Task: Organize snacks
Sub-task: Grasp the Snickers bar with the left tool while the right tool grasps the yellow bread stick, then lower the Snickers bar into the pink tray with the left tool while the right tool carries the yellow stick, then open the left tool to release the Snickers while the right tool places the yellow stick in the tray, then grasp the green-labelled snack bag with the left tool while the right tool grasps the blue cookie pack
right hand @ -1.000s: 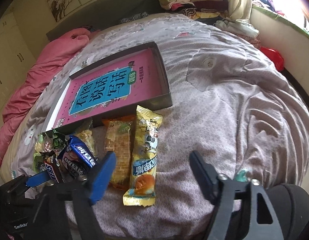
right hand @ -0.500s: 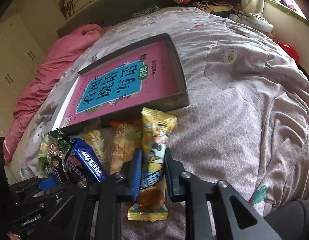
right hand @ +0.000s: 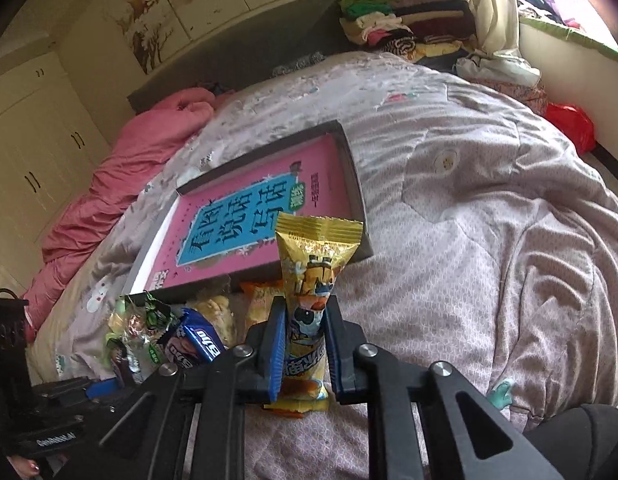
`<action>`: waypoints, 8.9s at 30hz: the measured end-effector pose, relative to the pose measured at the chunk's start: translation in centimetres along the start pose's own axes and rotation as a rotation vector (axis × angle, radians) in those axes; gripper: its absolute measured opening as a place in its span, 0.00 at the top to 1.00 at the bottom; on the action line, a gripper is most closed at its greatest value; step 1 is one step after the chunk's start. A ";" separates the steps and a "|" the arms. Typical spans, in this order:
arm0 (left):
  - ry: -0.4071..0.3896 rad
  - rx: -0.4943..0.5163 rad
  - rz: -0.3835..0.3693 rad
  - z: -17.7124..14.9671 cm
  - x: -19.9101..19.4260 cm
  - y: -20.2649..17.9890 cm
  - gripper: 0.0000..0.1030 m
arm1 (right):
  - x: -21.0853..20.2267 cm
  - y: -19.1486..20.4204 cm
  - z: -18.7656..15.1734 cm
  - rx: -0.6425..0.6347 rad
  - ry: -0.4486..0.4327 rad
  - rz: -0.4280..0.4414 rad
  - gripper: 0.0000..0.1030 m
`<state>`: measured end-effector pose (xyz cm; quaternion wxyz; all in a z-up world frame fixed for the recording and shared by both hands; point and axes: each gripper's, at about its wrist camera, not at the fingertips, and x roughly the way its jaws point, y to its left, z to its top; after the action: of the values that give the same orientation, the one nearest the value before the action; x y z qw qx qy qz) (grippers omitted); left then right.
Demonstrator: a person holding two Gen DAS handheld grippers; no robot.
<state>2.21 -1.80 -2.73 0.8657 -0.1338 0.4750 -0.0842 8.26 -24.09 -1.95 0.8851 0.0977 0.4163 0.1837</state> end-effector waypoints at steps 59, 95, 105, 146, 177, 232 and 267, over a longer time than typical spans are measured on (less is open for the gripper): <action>-0.131 -0.104 0.129 10.3 4.2 7.0 0.71 | 6.2 1.4 5.5 -0.184 -0.116 -0.093 0.85; -0.068 -0.107 0.164 10.5 5.7 8.5 0.67 | 7.3 1.0 4.4 -0.202 -0.060 -0.134 0.84; -0.085 -0.109 0.171 10.5 4.9 8.5 0.62 | 6.6 0.3 4.4 -0.182 -0.075 -0.138 0.82; -0.164 -0.082 0.144 9.8 0.4 7.4 0.38 | 4.8 2.1 4.4 -0.239 -0.140 -0.047 0.57; -0.156 -0.091 0.171 6.7 -3.7 9.2 0.36 | 0.8 5.5 1.7 -0.333 -0.188 -0.012 0.37; 0.011 -0.229 0.036 2.8 0.3 12.5 0.27 | 4.9 11.3 -5.6 -0.600 0.124 -0.098 0.22; 0.018 -0.316 -0.130 2.6 1.0 13.9 0.68 | 4.4 10.9 -4.5 -0.542 0.067 -0.047 0.51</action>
<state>5.25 11.50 -6.54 0.8224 -0.2979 0.4803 -0.0657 4.70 -12.31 -4.31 0.8688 -0.1585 0.3830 0.2709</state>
